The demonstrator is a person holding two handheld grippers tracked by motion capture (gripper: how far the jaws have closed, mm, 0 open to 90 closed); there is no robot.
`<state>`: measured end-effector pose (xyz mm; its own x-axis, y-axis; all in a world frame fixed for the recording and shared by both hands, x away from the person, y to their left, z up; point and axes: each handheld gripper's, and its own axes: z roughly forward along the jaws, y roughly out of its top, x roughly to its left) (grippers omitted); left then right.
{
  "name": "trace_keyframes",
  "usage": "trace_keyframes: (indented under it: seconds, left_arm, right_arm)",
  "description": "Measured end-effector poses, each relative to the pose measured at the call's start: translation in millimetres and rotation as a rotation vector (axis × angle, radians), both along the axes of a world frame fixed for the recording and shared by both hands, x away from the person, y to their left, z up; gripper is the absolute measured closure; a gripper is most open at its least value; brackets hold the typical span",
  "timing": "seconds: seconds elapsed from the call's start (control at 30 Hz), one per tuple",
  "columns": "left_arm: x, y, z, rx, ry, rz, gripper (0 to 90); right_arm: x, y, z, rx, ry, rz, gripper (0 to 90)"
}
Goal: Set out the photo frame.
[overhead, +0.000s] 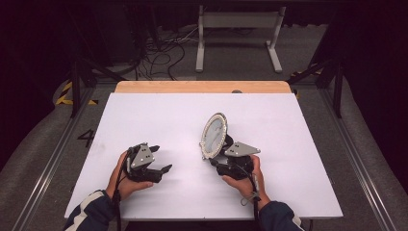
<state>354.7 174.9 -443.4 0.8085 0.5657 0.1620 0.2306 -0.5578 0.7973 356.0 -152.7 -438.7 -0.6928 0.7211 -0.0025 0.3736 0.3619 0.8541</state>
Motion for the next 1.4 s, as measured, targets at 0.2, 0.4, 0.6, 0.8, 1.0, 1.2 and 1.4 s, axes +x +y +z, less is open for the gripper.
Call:
trace_keyframes:
  seconds: [0.2, 0.4, 0.6, 0.8, 1.0, 1.2, 1.4]
  left_arm:
    - [-3.8, 2.6, -0.3, -0.004, -0.007, 0.005, 19.9]
    - [-2.5, -2.3, -4.4, 0.019, 0.008, -0.004, 18.7]
    - [-1.5, -4.5, -4.9, 0.03, 0.002, -0.007, 18.1]
    - [-0.9, -6.0, -6.4, 0.046, 0.009, -0.008, 18.0]
    - [-0.8, -7.7, -7.2, 0.062, 0.013, -0.011, 17.6]
    - [-1.2, -7.9, -6.9, 0.064, 0.013, -0.009, 17.1]
    - [-1.5, -8.7, -6.7, 0.071, 0.011, -0.017, 17.1]
  right_arm:
    - [7.0, 7.7, -5.4, 0.026, 0.016, -0.034, 49.9]
    - [15.2, 14.9, -11.4, 0.07, 0.033, -0.07, 50.8]
    - [17.6, 16.5, -12.2, 0.082, 0.022, -0.103, 53.4]
    - [14.8, 18.5, -11.5, 0.101, 0.017, -0.098, 62.7]
    - [15.1, 16.8, -11.0, 0.101, 0.027, -0.087, 63.6]
    - [14.9, 11.5, -9.9, 0.098, 0.042, -0.058, 64.6]
    - [12.9, 5.4, -9.6, 0.102, 0.057, -0.034, 66.3]
